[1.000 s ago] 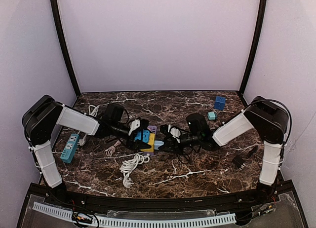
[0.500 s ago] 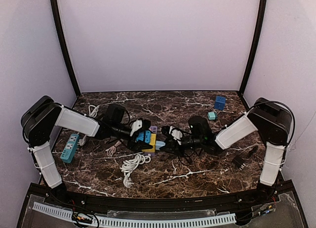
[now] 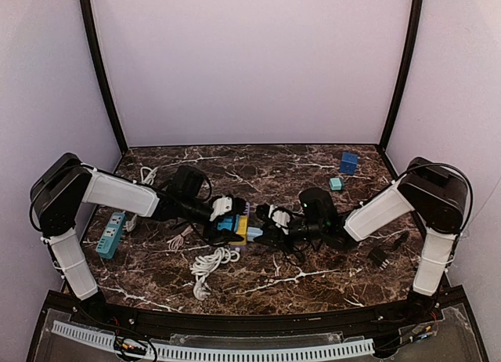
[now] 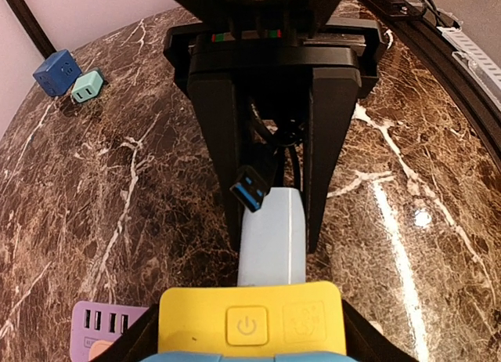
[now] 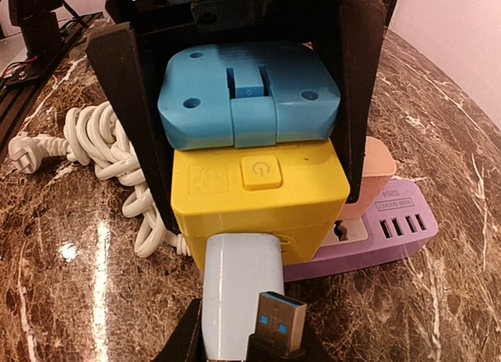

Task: Insert the plug
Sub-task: Insert the plug into the socket.

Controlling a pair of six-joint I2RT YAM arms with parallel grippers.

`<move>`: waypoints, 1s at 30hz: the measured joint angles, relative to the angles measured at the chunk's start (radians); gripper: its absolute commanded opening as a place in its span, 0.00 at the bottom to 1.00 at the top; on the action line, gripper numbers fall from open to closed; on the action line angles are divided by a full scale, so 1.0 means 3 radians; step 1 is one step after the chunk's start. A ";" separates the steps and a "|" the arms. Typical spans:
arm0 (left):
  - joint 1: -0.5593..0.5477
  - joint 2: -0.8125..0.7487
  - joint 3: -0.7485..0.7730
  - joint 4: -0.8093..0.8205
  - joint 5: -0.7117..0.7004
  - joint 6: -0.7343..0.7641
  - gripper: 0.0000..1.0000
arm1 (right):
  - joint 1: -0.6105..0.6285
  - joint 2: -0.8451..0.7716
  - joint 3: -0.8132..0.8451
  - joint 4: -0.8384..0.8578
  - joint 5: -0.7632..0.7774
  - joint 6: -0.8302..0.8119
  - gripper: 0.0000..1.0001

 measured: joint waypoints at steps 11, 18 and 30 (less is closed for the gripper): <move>0.0024 -0.0037 0.0041 -0.0326 0.0230 0.0200 0.61 | -0.0037 0.0039 0.0247 -0.0436 -0.0375 -0.0264 0.07; 0.0046 -0.0038 0.0036 -0.0292 0.0223 0.0109 0.55 | -0.0005 0.0053 0.0273 -0.0436 -0.0280 -0.0112 0.03; 0.0069 -0.0058 -0.0066 -0.0093 0.0221 -0.0027 0.52 | 0.0056 0.0047 0.0243 -0.0364 -0.0085 -0.0069 0.49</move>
